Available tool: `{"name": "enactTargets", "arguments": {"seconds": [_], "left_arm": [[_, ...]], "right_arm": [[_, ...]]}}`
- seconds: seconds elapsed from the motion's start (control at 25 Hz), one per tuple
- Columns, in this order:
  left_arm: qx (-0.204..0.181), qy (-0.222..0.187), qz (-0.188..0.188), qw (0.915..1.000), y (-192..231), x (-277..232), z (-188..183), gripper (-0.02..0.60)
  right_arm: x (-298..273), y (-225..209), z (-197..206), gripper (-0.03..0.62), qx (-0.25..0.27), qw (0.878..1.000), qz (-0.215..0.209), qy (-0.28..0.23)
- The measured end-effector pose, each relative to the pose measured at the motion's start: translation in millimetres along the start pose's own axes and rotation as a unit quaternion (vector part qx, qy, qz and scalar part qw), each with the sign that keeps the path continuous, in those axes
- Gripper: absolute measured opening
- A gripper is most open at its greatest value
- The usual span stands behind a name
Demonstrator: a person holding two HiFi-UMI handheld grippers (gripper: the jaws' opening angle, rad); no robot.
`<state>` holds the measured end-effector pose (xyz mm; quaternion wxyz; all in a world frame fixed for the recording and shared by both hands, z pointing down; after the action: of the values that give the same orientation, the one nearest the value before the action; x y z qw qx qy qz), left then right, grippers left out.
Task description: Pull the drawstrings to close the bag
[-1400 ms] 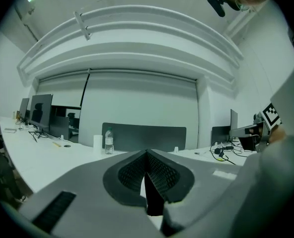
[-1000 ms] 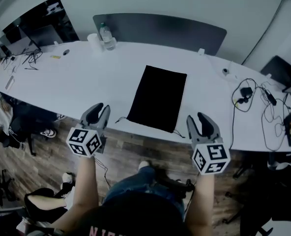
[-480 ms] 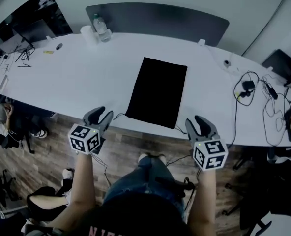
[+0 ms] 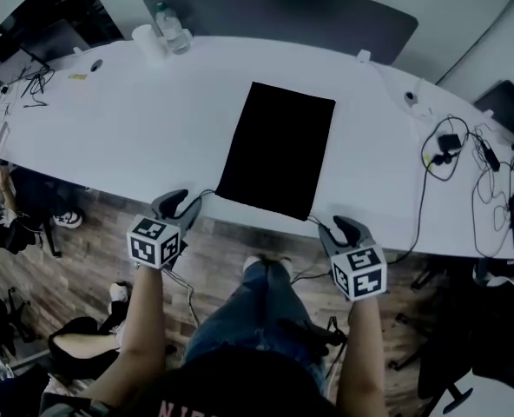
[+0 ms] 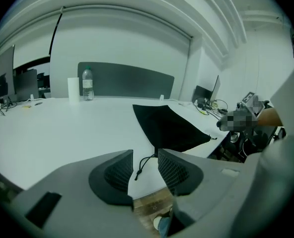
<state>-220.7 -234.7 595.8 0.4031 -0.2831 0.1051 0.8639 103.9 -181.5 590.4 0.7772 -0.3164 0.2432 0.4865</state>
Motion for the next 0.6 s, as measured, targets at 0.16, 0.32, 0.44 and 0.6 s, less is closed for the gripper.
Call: {"name": "enactTargets", "arguments": {"seconds": [0.16,0.32,0.44,0.6], "left_arm": [[-0.021,0.031,0.014,0.9992,-5,-16,13,0.149],[-0.047,0.063,0.024,0.9966,-6,-27,23,0.149],[-0.051,0.080,0.024,0.9952,-5,-35,30,0.149],[-0.031,0.083,0.013,0.9960,1,-38,34,0.141]], "right_arm": [[-12,-5,22,0.135,0.007,1.000,0.004,0.031],[-23,-7,29,0.135,0.018,0.999,0.011,0.045],[-30,-9,33,0.135,0.030,0.998,0.013,0.051],[-33,-8,38,0.140,0.041,0.997,0.008,0.063]]}}
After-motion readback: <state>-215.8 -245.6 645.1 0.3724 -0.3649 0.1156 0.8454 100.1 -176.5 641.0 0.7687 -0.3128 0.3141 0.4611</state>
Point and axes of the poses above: the fingertips, and each gripper's own axes: x backward along the fingers, y to its left, z out of its underside, the point moved 2 cm from there along x, backward along the fingers, and after that the axes turned 15 degrees about -x, right-handed, at the moved point
